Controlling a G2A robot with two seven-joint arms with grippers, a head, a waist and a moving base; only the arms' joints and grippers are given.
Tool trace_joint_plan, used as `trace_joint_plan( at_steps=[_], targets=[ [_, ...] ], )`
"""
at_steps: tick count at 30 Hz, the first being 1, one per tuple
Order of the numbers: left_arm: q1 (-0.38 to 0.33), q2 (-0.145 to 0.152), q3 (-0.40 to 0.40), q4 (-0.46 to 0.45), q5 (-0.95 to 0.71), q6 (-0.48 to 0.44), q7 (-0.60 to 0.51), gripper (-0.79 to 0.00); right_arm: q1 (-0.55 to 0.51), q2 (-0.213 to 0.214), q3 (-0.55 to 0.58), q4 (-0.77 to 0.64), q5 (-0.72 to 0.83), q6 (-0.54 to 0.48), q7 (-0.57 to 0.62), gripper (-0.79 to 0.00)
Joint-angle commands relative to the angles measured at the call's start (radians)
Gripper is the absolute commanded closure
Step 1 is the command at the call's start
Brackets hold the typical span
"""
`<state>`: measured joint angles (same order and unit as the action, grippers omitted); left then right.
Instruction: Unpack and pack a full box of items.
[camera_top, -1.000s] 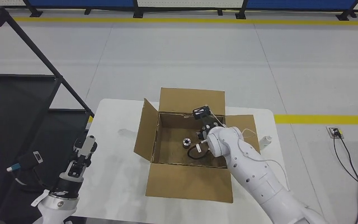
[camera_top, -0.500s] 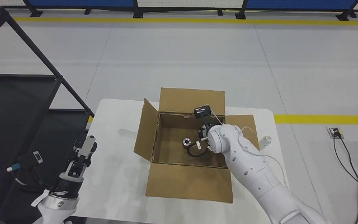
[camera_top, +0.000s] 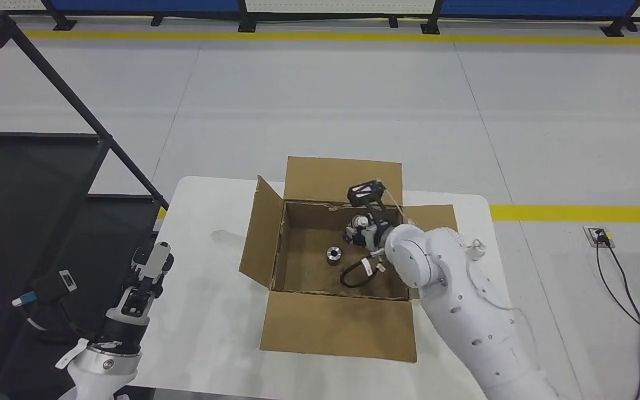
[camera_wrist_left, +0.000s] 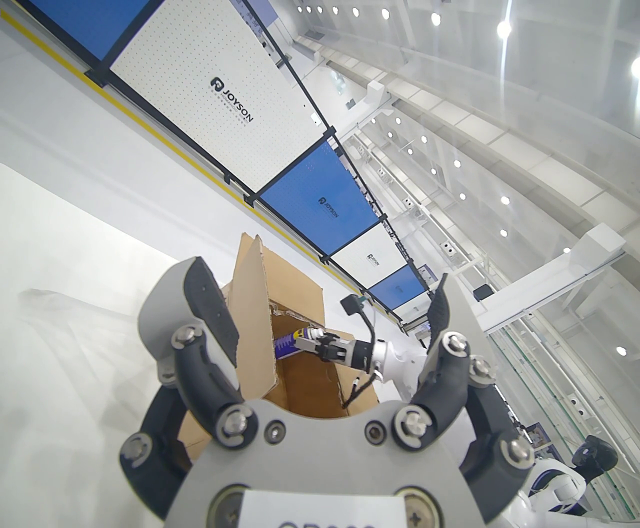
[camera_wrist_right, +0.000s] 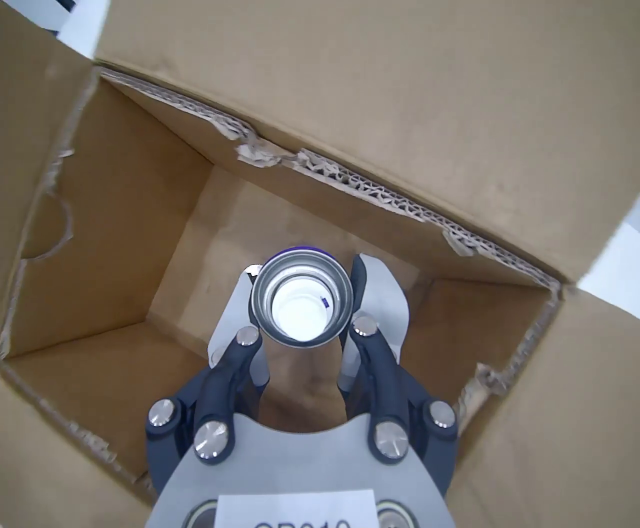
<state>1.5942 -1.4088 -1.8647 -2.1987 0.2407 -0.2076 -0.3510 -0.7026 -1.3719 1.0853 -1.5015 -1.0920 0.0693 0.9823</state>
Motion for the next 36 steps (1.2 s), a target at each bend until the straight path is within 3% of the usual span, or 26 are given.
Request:
trace_joint_plan(
  at_steps=[1, 9, 15, 24, 36],
  targets=[
    [0.000, 0.000, 0.000, 0.000, 0.000, 0.000, 0.000, -0.785, -0.096, 0.017, 0.058, -0.188, -0.038, 0.002, 0.021, 0.000],
    [0.000, 0.000, 0.000, 0.000, 0.000, 0.000, 0.000, -0.785, -0.425, 0.060, 0.307, -0.674, -0.260, 0.115, -0.009, 0.000],
    [0.000, 0.000, 0.000, 0.000, 0.000, 0.000, 0.000, -0.785, -0.612, 0.071, 0.516, -0.793, -0.283, 0.164, -0.007, 0.000],
    [0.000, 0.000, 0.000, 0.000, 0.000, 0.000, 0.000, -0.785, -0.672, 0.083, 0.663, -0.613, -0.169, 0.057, 0.070, 0.000],
    [0.000, 0.000, 0.000, 0.000, 0.000, 0.000, 0.000, -0.785, -0.541, 0.098, 0.619, -0.244, -0.185, -0.081, 0.031, 0.000]
  ],
)
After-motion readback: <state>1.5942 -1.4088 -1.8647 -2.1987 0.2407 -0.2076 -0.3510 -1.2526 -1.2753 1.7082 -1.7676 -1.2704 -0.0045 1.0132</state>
